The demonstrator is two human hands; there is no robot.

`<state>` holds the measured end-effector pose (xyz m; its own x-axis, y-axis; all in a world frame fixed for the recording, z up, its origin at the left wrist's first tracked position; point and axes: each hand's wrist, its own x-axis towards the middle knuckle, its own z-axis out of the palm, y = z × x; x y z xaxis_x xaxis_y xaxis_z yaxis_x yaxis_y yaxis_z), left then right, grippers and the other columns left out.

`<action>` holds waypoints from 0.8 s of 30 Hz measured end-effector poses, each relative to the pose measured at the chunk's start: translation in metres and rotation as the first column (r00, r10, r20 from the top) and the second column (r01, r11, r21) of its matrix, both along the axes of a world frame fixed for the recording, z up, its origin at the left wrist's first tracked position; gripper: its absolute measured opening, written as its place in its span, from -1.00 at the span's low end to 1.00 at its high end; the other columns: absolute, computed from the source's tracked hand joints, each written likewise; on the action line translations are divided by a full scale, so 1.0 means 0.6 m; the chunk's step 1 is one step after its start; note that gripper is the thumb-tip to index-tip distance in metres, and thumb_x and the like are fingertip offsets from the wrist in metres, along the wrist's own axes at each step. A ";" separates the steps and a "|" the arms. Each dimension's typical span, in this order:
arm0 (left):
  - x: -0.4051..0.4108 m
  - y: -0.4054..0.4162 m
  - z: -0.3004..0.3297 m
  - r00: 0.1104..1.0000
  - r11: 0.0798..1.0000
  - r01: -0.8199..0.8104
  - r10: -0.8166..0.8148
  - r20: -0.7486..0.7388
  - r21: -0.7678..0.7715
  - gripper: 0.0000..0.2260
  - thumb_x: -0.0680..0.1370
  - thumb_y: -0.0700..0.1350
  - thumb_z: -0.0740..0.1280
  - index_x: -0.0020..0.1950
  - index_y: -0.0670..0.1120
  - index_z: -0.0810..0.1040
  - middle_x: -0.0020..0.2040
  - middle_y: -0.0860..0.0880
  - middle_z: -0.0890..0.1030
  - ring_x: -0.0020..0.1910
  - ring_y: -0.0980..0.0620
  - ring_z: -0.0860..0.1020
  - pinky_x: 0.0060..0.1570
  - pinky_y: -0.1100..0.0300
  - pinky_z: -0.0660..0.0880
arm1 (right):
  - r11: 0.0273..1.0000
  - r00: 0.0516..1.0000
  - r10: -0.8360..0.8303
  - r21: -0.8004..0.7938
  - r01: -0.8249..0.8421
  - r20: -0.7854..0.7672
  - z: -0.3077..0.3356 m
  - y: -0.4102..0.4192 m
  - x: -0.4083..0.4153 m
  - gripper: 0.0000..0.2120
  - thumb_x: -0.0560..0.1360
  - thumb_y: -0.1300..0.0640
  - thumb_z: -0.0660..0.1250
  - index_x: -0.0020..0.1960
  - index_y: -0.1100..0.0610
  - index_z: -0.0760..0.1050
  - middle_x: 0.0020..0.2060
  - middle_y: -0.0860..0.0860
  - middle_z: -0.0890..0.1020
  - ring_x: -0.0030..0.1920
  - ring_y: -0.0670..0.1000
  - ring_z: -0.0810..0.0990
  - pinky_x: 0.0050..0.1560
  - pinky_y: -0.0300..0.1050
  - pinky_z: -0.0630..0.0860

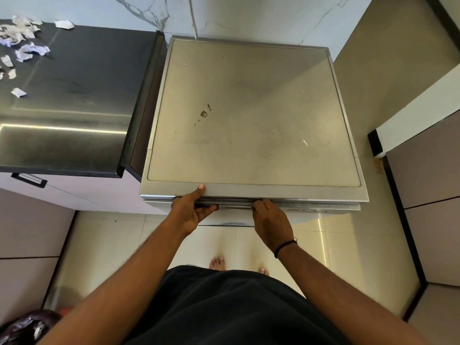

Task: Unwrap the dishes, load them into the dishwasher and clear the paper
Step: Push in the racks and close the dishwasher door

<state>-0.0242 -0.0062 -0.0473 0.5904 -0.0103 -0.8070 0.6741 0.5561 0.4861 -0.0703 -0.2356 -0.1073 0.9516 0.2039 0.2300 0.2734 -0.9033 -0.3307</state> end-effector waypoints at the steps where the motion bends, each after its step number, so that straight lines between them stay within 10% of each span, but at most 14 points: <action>1: 0.000 -0.001 -0.001 1.000 1.000 -0.005 0.005 0.004 0.006 -0.47 0.53 -0.14 0.48 0.38 -0.36 0.41 0.21 -0.36 0.59 0.02 -0.39 0.66 -0.24 0.01 0.68 | 1.000 1.000 -0.005 0.007 0.005 0.003 0.000 0.001 -0.001 -0.76 0.34 0.43 0.53 -0.12 0.19 0.56 -0.27 0.08 0.58 -0.38 0.03 0.55 -0.33 -0.23 0.52; 24: -0.021 -0.011 0.001 0.998 0.998 -0.053 0.052 0.024 0.036 -0.50 0.45 -0.07 0.57 0.29 -0.21 0.51 0.18 -0.30 0.63 0.02 -0.31 0.69 -0.16 -0.06 0.68 | 0.982 0.981 -0.154 0.088 0.165 -0.117 0.047 0.029 -0.022 -0.91 0.47 0.29 0.42 -0.05 0.16 0.58 -0.20 0.04 0.61 -0.30 0.05 0.57 -0.30 -0.08 0.61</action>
